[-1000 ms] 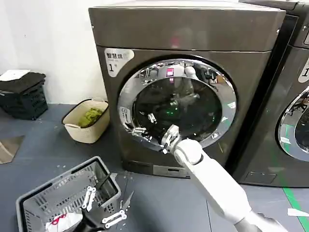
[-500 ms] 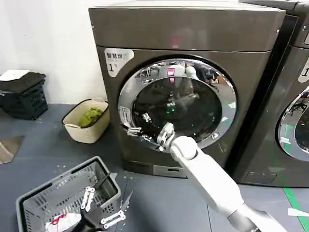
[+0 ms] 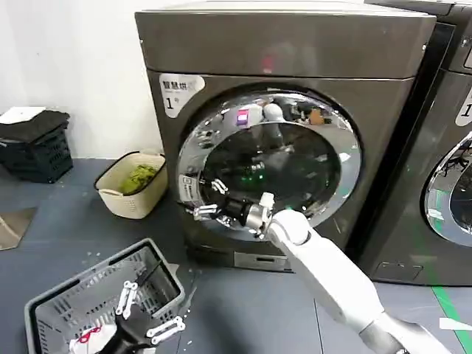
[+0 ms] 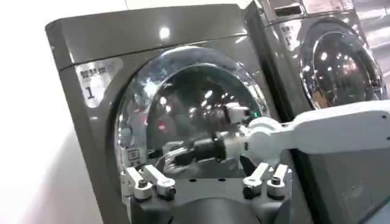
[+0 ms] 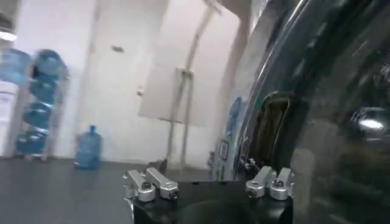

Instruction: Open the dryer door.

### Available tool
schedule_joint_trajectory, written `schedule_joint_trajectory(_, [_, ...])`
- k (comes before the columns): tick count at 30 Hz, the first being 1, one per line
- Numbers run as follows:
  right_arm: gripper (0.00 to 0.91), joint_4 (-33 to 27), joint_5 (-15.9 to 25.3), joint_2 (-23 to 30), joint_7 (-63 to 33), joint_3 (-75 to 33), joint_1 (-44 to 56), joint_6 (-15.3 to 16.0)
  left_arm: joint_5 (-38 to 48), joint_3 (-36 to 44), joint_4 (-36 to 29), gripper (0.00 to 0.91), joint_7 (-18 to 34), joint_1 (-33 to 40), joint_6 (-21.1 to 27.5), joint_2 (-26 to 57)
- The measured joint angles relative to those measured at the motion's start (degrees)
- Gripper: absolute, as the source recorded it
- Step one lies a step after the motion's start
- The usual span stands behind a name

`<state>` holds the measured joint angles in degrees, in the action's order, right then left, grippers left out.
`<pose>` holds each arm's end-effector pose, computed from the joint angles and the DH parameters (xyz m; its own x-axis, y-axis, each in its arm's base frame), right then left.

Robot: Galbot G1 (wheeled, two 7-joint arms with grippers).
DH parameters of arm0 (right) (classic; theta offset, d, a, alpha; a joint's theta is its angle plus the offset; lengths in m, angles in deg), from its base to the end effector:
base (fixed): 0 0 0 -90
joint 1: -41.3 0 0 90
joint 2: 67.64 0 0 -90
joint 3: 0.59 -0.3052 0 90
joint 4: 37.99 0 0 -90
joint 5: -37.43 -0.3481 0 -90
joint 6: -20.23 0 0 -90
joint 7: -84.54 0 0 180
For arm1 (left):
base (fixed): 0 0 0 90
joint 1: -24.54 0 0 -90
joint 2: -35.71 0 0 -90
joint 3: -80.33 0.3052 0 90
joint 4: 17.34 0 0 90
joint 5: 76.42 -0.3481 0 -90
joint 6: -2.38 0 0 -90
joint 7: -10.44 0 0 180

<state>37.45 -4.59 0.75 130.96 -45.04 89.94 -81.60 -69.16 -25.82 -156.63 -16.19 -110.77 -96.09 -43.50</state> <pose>0.4769 0.0790 -0.1846 -0.1518 -0.9685 -0.1976 -0.9599 0.1921 -0.2040 0.1329 0.0698 -0.1753 -0.8921 0.4334 -0.1277 0.3841 0.8763 0.2908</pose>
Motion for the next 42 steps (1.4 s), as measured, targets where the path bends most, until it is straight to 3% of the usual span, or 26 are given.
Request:
schedule_joint_trajectory(7, [0.907, 2.56, -3.58, -3.91, 10.47, -1.21, 1.66, -0.84, 6.58, -4.74, 1.67, 0.907, 0.49, 0.86, -0.03, 3.28])
schedule_joint_trajectory(18, [0.907, 8.35, -6.42, -8.40, 20.16, -4.19, 4.63, 1.32, 11.12, -10.62, 3.63, 0.907, -0.14, 2.79, 0.96, 7.61])
schedule_joint_trajectory(30, [0.907, 16.23, -6.35, -13.20, 27.73, -8.75, 9.99, 2.26, 18.41, -16.29, 7.07, 0.907, -1.70, 5.52, 1.54, 13.32])
schedule_joint_trajectory(42, [0.907, 21.44, -5.90, -19.15, 33.98, -18.07, 19.35, 1.91, 19.18, -13.08, 11.88, 0.907, -3.35, 11.62, 2.44, 22.50])
